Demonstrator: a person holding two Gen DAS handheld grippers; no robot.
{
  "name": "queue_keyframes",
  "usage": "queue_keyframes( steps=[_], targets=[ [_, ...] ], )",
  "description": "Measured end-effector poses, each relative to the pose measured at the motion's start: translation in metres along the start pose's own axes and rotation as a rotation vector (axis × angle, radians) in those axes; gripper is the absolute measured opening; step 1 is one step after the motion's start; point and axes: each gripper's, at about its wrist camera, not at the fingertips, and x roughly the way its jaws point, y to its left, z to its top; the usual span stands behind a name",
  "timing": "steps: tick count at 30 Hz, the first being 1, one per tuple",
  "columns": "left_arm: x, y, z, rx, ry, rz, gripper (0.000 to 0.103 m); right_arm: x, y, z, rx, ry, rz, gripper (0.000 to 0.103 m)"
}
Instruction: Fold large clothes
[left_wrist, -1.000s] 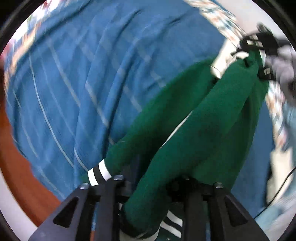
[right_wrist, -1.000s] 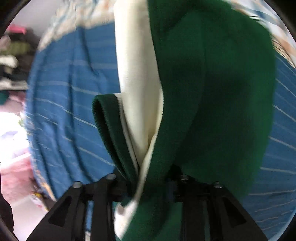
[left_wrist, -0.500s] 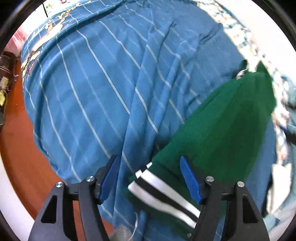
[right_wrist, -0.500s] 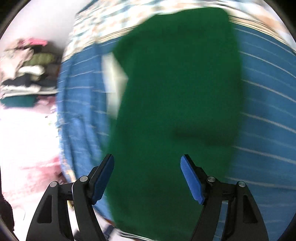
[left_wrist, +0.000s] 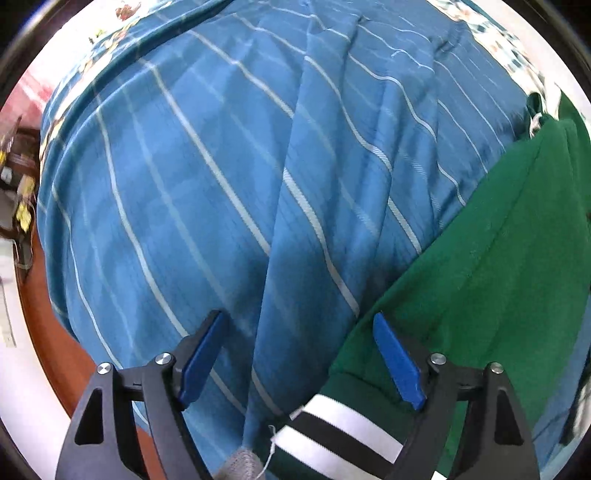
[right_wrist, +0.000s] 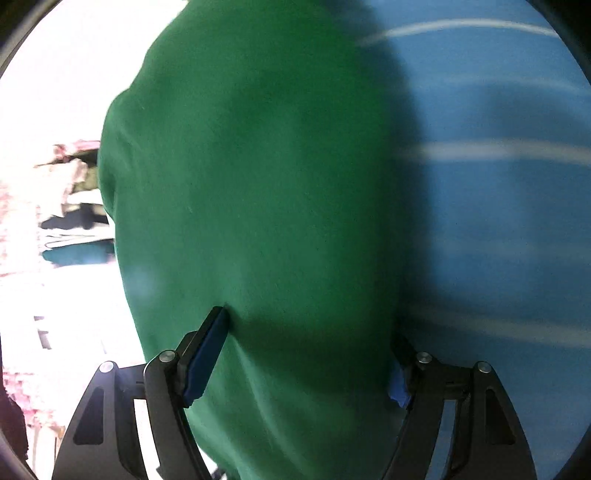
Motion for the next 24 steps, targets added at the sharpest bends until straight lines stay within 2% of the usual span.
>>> queue_keyframes(
  steps=[2,5,7,11,14,15,16,18,22,24],
  targets=[
    [0.003,-0.01,0.012,0.015,-0.007,0.013,0.082,0.005,0.007,-0.002,0.015,-0.049,0.008,0.03],
    [0.0,-0.013,0.027,0.01,-0.007,0.035,0.082,-0.012,0.0,-0.019,0.123,-0.123,0.081,0.018],
    [-0.011,-0.004,0.035,-0.019,-0.007,0.047,0.082,-0.04,-0.007,-0.037,0.205,-0.178,0.115,0.016],
    [-0.048,0.033,0.036,-0.143,-0.017,-0.004,0.082,-0.092,-0.028,-0.076,0.338,-0.234,0.086,0.016],
    [-0.061,0.049,0.014,-0.204,0.007,-0.031,0.082,-0.127,-0.052,-0.113,0.46,-0.273,0.046,0.016],
    [-0.06,0.052,0.001,-0.223,0.035,-0.046,0.082,-0.159,-0.065,-0.125,0.487,-0.28,0.021,0.016],
    [-0.061,0.053,-0.008,-0.229,0.053,-0.052,0.082,-0.17,-0.071,-0.143,0.518,-0.278,-0.008,0.016],
    [-0.057,0.054,-0.031,-0.242,0.097,-0.049,0.082,-0.188,-0.08,-0.18,0.586,-0.268,-0.044,0.016],
    [-0.057,0.059,-0.055,-0.249,0.131,-0.035,0.082,-0.219,-0.088,-0.25,0.699,-0.281,-0.112,0.016],
    [-0.056,0.061,-0.063,-0.253,0.151,-0.048,0.08,-0.227,-0.093,-0.275,0.703,-0.255,-0.171,0.021]
  ],
)
